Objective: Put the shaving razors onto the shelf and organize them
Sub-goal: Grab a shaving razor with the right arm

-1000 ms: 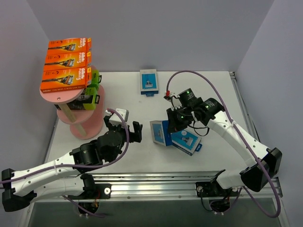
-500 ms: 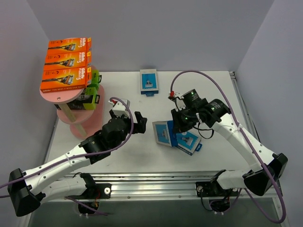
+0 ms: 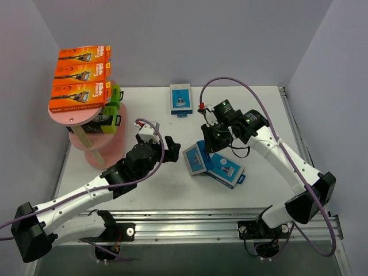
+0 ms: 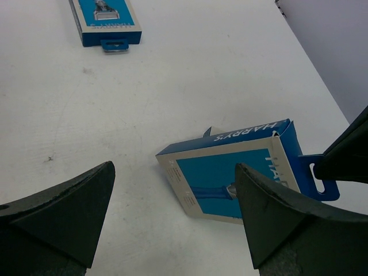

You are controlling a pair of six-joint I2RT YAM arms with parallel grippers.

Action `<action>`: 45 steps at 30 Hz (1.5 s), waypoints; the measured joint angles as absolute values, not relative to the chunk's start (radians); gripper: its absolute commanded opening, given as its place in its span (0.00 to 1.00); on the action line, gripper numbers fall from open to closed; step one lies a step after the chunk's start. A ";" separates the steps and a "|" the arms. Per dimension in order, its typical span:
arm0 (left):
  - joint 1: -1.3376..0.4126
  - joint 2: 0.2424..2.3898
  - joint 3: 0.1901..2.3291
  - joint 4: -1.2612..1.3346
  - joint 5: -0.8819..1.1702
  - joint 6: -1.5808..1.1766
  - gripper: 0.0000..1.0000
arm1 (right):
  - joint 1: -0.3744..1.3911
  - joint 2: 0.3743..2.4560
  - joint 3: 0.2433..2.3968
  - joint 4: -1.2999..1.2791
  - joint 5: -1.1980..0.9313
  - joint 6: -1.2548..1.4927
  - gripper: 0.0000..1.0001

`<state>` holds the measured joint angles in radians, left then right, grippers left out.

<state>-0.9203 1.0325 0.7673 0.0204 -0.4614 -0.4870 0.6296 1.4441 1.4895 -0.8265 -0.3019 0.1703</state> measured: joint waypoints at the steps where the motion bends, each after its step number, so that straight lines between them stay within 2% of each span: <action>1: -0.918 1.032 0.759 0.025 -0.459 -0.488 0.94 | 0.630 1.453 1.494 -0.826 -0.302 0.170 0.00; 13: -0.889 0.994 0.705 0.034 -0.436 -0.495 0.94 | 0.727 1.529 1.558 -0.803 -0.224 0.211 0.00; 22: -0.881 0.939 0.704 0.031 -0.425 -0.495 0.94 | 0.762 1.563 1.592 -0.774 -0.113 0.259 0.16; 39: -0.867 0.850 0.673 -0.034 -0.414 -0.506 0.94 | 0.813 1.617 1.609 -0.772 -0.065 0.288 0.19; 45: -0.862 0.816 0.673 -0.077 -0.414 -0.505 0.94 | 0.813 1.616 1.636 -0.777 -0.043 0.290 0.28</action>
